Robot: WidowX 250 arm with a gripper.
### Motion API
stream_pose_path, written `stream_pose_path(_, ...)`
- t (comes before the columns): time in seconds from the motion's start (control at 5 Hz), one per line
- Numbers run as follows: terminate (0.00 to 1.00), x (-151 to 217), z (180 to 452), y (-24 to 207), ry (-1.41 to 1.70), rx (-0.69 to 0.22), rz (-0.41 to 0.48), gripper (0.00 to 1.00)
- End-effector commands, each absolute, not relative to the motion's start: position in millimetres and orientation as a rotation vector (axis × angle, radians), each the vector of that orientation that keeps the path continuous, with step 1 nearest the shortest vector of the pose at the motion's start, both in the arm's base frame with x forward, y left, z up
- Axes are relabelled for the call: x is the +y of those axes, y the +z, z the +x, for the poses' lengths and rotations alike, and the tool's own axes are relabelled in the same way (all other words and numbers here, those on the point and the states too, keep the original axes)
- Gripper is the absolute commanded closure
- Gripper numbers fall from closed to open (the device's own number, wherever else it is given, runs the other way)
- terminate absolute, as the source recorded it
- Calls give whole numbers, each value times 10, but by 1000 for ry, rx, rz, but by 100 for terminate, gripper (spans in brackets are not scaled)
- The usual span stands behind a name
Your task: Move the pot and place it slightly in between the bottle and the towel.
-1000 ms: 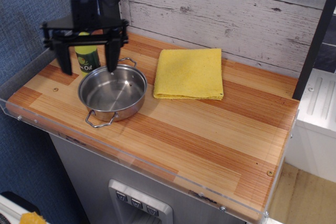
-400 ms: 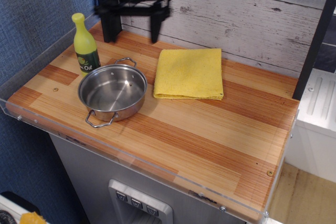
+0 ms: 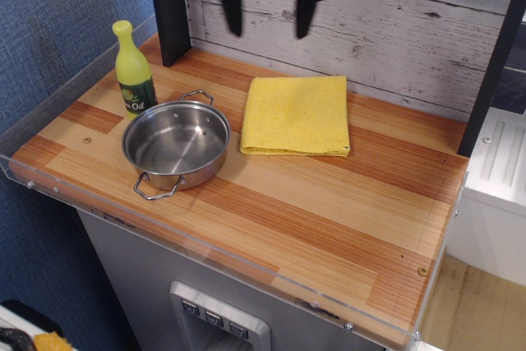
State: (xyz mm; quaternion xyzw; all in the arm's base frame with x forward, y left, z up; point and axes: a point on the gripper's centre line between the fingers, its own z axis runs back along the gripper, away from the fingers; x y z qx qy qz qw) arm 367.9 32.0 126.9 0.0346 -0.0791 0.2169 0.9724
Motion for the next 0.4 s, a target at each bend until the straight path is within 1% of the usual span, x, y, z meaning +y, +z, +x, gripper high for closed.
stream_pose_path(0.0, 0, 168, 3727, 1527, 436, -168, 57, 0)
stream_pose_path(0.2, 100, 168, 3727, 1527, 436, -168, 57, 0)
